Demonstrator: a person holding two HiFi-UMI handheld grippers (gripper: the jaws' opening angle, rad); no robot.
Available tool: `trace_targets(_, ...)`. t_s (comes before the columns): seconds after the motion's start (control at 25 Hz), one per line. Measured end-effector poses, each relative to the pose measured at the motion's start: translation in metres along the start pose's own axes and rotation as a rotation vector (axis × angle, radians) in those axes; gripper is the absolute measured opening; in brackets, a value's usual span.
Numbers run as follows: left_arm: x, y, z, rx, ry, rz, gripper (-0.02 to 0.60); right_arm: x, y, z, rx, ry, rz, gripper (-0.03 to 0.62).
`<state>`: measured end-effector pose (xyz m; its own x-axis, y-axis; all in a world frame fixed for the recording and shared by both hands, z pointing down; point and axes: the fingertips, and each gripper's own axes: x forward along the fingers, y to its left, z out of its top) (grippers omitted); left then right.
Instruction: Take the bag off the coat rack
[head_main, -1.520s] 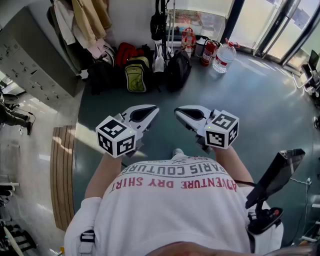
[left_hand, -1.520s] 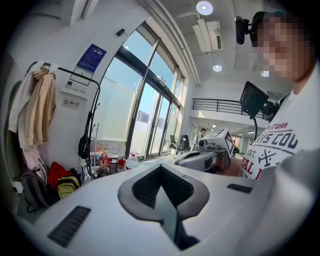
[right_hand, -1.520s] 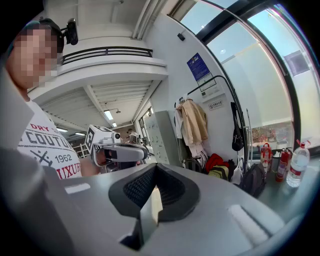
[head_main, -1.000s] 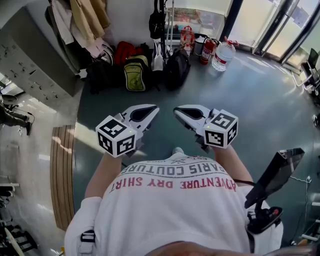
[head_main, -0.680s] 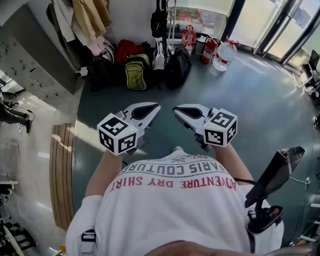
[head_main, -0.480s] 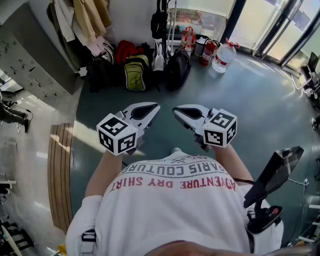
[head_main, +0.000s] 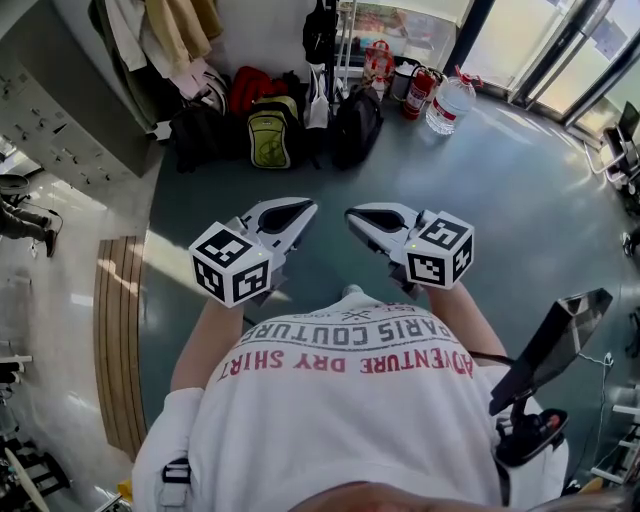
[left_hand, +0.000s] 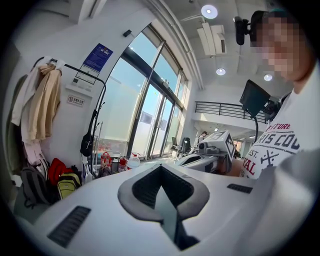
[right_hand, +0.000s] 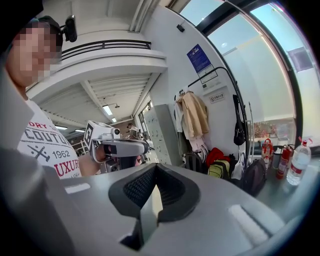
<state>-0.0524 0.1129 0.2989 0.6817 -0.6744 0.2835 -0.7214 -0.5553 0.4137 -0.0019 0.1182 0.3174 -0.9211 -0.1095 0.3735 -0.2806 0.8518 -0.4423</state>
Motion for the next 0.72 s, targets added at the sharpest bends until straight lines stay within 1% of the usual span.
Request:
trace_targets(0.2, 0.008, 0.015, 0.004, -0.002, 0.008, -0.001, 0.002, 0.006, -0.018, 0.011, -0.001, -0.01, -0.017, 0.002)
trace_targets(0.4, 0.036, 0.042, 0.011, 0.002, 0.01, -0.002, 0.002, 0.016, -0.057, 0.021, 0.01, -0.025, -0.021, 0.002)
trace_targets(0.56, 0.072, 0.082, 0.015, -0.007, 0.024, 0.004, 0.002, 0.036, -0.11, 0.029, 0.024, -0.022, -0.011, 0.002)
trace_targets(0.72, 0.127, 0.137, 0.03, -0.021, 0.036, 0.02, 0.002, 0.055, -0.186, 0.051, 0.039, -0.028, -0.007, 0.002)
